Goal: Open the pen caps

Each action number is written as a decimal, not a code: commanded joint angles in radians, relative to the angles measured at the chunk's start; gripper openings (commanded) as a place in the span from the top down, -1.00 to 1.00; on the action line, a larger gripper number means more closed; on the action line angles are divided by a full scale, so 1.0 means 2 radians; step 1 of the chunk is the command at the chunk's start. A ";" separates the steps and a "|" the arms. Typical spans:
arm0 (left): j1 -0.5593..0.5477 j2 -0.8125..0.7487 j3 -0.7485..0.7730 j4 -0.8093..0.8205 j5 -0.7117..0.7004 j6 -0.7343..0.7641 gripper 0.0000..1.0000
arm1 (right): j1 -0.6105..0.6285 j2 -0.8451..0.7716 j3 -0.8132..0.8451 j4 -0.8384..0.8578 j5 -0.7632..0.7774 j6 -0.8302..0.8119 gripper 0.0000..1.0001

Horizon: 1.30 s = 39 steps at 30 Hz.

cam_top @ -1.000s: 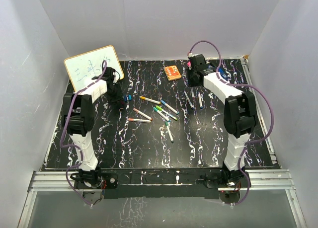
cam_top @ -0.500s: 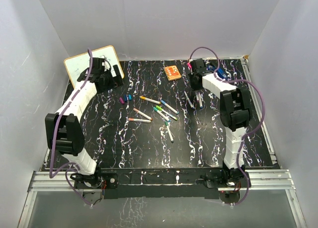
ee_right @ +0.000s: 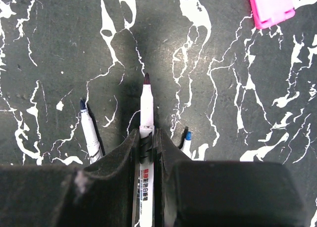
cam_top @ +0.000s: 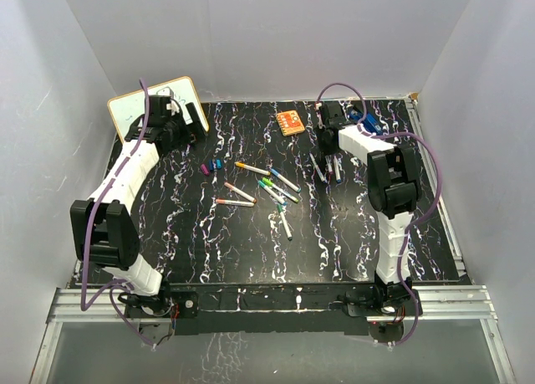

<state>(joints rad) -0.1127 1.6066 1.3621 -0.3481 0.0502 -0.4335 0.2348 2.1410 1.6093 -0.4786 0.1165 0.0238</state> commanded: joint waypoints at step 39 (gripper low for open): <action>0.003 -0.020 -0.039 0.087 0.138 -0.050 -0.97 | 0.160 -0.093 -0.037 0.024 -0.045 -0.018 -0.40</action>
<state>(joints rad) -0.1120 1.6054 1.2919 -0.1925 0.2852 -0.5255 0.5575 1.9419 1.5459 -0.4244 0.0006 -0.0074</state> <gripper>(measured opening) 0.984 0.698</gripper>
